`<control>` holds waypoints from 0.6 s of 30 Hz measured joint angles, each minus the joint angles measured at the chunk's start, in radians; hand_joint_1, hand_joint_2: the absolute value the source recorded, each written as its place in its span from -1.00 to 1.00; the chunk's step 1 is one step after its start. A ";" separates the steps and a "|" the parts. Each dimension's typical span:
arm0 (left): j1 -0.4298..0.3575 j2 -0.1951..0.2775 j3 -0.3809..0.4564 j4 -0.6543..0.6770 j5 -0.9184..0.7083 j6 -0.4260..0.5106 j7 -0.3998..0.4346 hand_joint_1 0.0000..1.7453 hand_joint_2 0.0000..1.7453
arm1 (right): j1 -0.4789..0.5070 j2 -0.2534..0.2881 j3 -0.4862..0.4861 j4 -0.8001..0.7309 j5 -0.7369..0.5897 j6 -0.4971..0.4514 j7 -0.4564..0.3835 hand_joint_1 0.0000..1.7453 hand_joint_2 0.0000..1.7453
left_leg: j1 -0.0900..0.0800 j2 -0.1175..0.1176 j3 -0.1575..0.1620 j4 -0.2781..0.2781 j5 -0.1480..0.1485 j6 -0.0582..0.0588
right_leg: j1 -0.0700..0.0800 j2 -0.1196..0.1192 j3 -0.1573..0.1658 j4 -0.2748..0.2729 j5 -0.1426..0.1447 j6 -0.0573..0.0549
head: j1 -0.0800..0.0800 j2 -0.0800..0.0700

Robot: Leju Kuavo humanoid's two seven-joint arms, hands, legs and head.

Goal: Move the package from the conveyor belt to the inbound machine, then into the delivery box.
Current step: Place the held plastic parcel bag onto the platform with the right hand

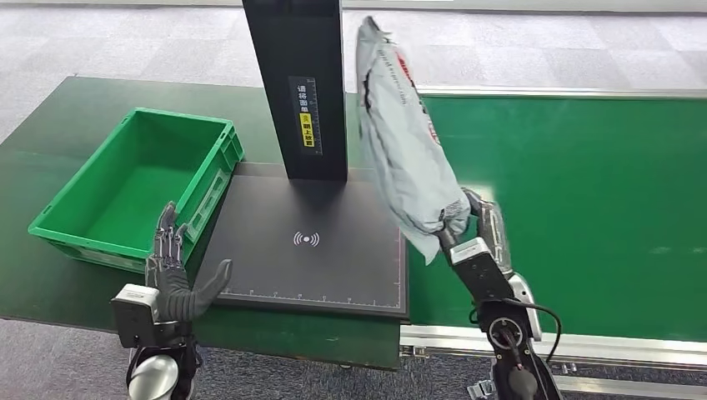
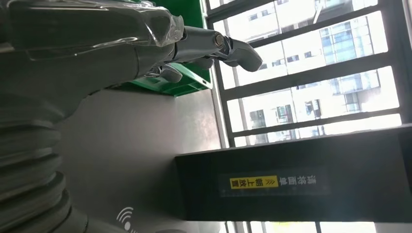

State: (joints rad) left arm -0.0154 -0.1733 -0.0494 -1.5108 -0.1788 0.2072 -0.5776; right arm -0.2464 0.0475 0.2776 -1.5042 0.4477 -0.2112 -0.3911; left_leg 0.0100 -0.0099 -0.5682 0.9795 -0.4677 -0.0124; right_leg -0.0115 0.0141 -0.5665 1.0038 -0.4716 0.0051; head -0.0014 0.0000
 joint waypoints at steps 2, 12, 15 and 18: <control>-0.005 0.003 0.006 0.000 0.006 0.001 0.000 -1.00 1.00 | -0.017 0.012 0.039 0.014 -0.024 0.013 -0.005 1.00 1.00 | 0.000 0.000 0.000 0.000 0.000 0.000 | 0.000 -0.001 0.000 0.000 0.000 0.000 | 0.000 0.000; -0.006 0.012 0.012 -0.001 0.017 0.004 0.000 -1.00 1.00 | -0.061 0.039 0.135 0.080 -0.078 0.069 -0.007 1.00 1.00 | 0.000 -0.001 -0.001 0.000 0.000 0.000 | 0.000 -0.002 -0.001 0.000 0.000 0.000 | 0.000 0.000; -0.006 0.013 0.013 -0.001 0.020 0.009 0.001 -1.00 1.00 | -0.072 0.047 0.156 0.104 -0.089 0.093 -0.004 1.00 1.00 | 0.000 -0.001 -0.001 0.000 0.000 0.000 | 0.000 -0.002 -0.001 0.000 0.000 0.000 | 0.000 0.000; -0.004 0.013 0.015 -0.005 0.021 0.014 0.002 -1.00 1.00 | -0.083 0.065 0.193 0.148 -0.092 0.111 0.002 1.00 1.00 | 0.000 -0.001 -0.001 0.000 0.000 0.000 | 0.000 -0.002 -0.001 0.000 0.000 0.000 | 0.000 0.000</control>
State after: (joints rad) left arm -0.0190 -0.1601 -0.0349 -1.5159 -0.1579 0.2214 -0.5755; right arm -0.3290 0.1127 0.4702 -1.3561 0.3554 -0.0998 -0.3887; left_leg 0.0101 -0.0107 -0.5693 0.9795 -0.4678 -0.0125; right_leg -0.0112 0.0123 -0.5672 1.0038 -0.4716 0.0050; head -0.0013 0.0000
